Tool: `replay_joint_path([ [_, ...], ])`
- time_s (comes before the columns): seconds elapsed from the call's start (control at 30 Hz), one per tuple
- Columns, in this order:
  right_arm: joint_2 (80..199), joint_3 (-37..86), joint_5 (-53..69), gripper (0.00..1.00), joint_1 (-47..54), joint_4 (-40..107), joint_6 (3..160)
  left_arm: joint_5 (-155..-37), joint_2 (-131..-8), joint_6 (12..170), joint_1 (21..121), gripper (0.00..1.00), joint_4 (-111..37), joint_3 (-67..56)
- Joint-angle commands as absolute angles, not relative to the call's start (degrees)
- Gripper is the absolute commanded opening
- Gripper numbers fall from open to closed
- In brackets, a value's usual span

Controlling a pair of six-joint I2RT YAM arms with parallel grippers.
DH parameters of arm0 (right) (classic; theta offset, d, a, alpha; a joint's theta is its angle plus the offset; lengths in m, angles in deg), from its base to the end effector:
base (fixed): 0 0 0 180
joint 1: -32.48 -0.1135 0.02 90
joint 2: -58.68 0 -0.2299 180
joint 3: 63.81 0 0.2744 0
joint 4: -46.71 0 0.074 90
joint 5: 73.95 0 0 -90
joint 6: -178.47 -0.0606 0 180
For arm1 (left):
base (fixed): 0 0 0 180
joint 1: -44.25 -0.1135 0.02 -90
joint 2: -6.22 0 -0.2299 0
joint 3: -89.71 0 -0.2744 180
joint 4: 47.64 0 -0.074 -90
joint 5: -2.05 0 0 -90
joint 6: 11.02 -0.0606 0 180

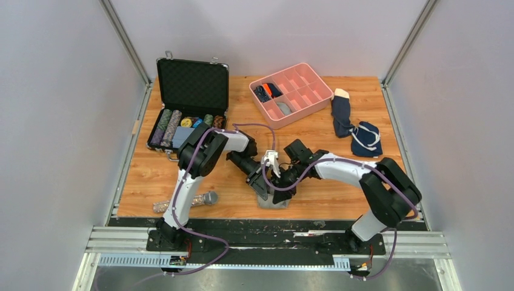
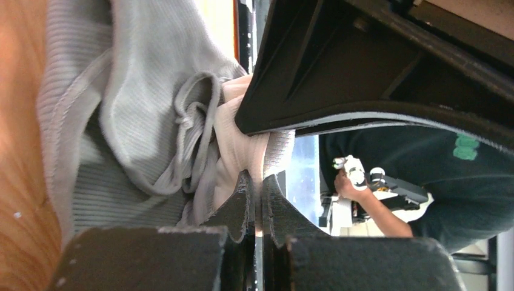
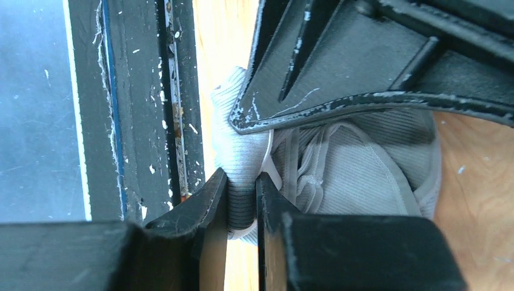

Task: Roll the underwear
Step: Roll the underwear to the center of the board.

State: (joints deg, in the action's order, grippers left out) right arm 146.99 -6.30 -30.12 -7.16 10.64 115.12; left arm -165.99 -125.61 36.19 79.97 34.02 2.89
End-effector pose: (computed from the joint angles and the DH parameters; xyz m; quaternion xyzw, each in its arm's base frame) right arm 0.1989 0.2215 0.0962 -0.5586 0.7116 0.4025 0.1398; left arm 0.2446 -0.2489 0.0387 -0.3471 -0.6848 0.6191 0.1653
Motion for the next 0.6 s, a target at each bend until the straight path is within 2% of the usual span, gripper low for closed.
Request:
replay_joint_path([
  [0.0, 153.58, -1.73, -31.14, 0.00, -4.62, 1.38, 116.03, -159.96, -122.34, 51.85, 79.63, 0.00, 21.98, -1.55],
  [0.07, 156.99, -0.22, -31.38, 0.00, -2.94, -1.03, 117.17, -156.66, -120.03, 59.58, 79.54, 0.00, 14.56, -3.60],
  [0.13, 159.22, -0.91, -33.13, 0.00, 0.12, -2.25, 120.34, -153.30, -117.70, 65.91, 79.28, 0.07, 8.02, -5.94],
  [0.23, 159.92, -1.55, -34.80, 0.00, 2.23, -2.91, 122.62, -150.01, -114.05, 74.85, 78.12, 0.12, -1.88, -9.94],
  [0.5, 173.40, 7.91, -32.44, 0.00, 2.44, -9.22, 119.09, -145.91, -103.33, 82.26, 75.50, 0.29, -13.14, -14.45],
  [0.57, 175.23, 9.20, -32.67, 0.00, 2.68, -10.82, 119.38, -143.64, -99.20, 83.67, 75.01, 0.36, -15.68, -16.49],
])
